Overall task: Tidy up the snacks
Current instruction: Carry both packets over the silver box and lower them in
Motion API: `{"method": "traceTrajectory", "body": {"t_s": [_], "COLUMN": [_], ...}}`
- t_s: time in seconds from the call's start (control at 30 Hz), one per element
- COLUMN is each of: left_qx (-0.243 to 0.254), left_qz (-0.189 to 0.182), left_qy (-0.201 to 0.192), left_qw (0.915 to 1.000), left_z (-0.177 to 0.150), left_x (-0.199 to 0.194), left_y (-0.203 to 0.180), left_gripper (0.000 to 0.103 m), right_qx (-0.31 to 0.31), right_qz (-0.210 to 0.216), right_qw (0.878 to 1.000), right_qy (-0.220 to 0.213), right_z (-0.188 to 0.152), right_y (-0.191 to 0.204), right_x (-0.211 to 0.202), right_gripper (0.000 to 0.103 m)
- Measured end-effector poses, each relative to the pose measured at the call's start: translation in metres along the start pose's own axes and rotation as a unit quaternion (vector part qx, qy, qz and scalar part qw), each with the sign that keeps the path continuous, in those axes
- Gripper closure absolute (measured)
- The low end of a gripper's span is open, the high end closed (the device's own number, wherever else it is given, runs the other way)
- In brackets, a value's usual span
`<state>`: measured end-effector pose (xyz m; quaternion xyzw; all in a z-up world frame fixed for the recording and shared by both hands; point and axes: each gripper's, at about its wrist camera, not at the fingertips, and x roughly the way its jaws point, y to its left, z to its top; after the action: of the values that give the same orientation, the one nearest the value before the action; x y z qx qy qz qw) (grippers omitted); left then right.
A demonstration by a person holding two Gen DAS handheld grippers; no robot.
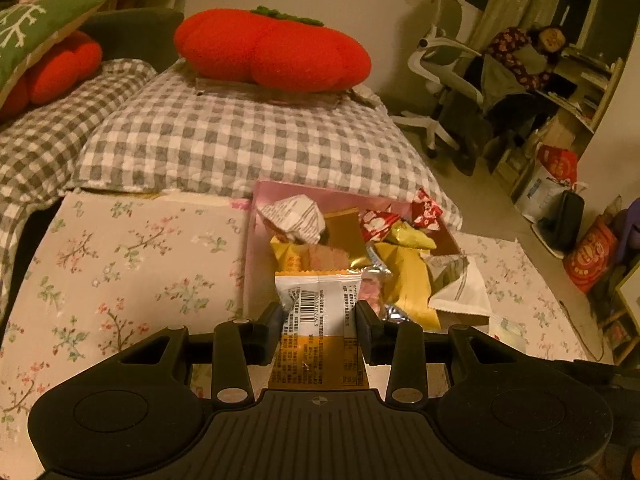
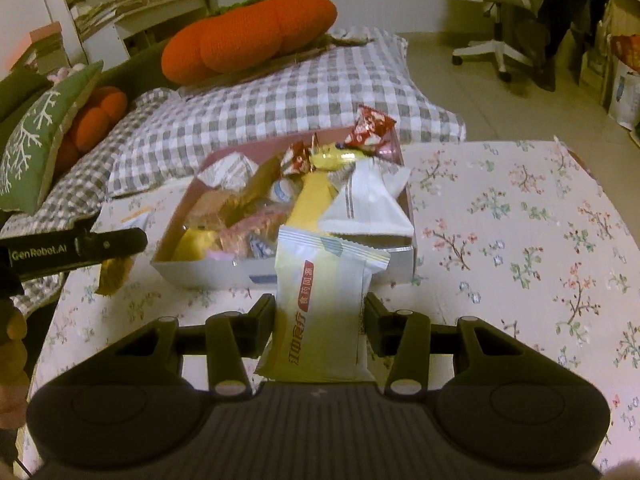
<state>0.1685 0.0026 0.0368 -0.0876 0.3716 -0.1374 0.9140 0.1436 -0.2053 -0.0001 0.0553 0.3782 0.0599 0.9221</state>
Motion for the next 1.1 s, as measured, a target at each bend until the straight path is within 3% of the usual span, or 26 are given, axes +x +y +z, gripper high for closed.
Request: {"method": "traceTrajectory", "body": {"t_s": [0.47,0.87,1.1], "left_qx": [0.006,-0.023,-0.031], "left_qz": [-0.017,-0.049,-0.049], "left_qy": [-0.015,-0.018,-0.023], "left_qw": [0.9997,0.9983,0.998], "left_z": [0.017,0.026,0.028], "left_x": [0.026,0.06,0.072], "left_y": [-0.016,-0.021,-0.017], "left_gripper": [0.067,0.067,0.067], "right_qx": [0.021,0.05,0.057], "right_qz": [0.005,0.029,0.039], "right_qw": [0.999,0.997,0.996], "right_qy": [-0.034,-0.055,-0.059], "right_z": [0.03,0.048,0.054], "right_y": [-0.002,-0.004,-0.003], "right_x": [0.021,0.036,0.048], "right_gripper": [0.06,0.06,0.06]}}
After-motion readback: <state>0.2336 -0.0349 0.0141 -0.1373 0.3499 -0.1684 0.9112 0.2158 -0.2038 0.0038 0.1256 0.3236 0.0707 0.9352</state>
